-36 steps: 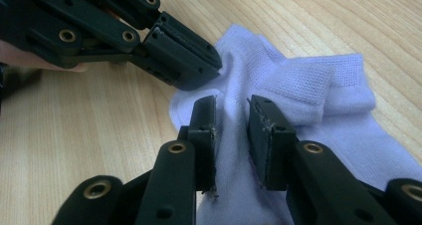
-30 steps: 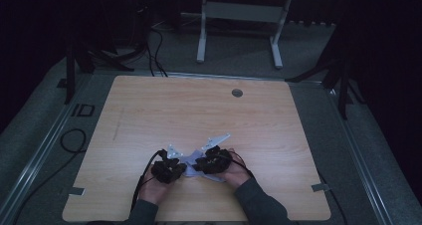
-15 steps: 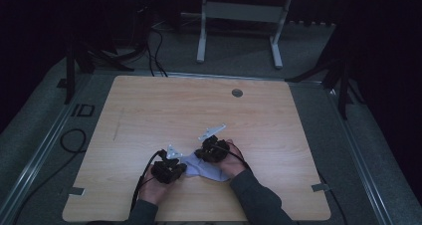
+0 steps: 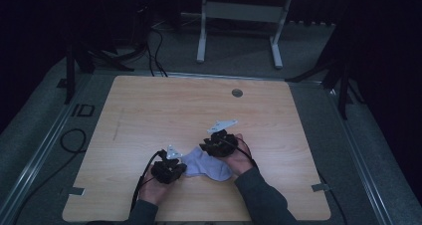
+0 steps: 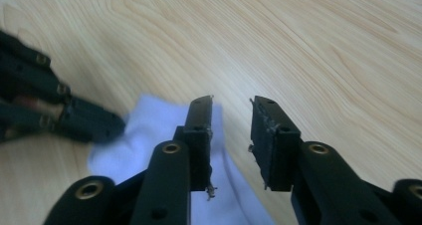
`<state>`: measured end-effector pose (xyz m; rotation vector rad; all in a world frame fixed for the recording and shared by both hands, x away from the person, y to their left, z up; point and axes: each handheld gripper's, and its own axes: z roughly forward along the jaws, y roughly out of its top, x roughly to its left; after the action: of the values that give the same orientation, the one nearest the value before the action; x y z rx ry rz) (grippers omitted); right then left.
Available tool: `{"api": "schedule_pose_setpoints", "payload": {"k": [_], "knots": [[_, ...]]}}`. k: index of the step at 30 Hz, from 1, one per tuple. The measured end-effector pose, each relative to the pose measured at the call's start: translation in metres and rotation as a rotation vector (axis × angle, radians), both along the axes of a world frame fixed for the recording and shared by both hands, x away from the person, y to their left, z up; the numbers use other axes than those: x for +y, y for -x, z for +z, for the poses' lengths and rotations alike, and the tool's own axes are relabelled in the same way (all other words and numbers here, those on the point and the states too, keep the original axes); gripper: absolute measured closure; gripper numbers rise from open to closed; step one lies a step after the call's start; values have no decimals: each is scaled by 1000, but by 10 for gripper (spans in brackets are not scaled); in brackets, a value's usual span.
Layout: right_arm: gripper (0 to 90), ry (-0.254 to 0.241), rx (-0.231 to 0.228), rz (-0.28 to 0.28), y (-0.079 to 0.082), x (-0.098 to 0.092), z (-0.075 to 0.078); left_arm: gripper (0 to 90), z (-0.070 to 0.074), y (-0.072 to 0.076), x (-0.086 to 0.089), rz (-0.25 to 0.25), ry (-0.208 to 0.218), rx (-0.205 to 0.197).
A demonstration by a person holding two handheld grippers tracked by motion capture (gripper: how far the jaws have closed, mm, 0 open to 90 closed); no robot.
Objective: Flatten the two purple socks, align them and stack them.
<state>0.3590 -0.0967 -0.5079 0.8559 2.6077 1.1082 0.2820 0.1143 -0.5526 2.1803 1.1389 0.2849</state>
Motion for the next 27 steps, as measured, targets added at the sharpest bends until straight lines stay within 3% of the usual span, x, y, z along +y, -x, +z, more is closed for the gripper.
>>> {"api": "schedule_pose_setpoints", "payload": {"k": [6,10,13,16,17,27], "knots": [[644,75,15,-32,20,-33,-5,871,0,0,0,1,-1,2],[596,87,59,-40,28,-52,-14,871,0,0,0,3,4,2],[577,108,89,-31,32,-55,-21,871,0,0,0,3,5,3],[797,154,69,-40,31,-55,-25,871,0,0,0,3,6,3],[847,146,72,-40,31,-56,-24,871,0,0,0,3,7,3],[862,97,10,-79,31,-68,-2,871,0,0,1,2,7,1]]}}
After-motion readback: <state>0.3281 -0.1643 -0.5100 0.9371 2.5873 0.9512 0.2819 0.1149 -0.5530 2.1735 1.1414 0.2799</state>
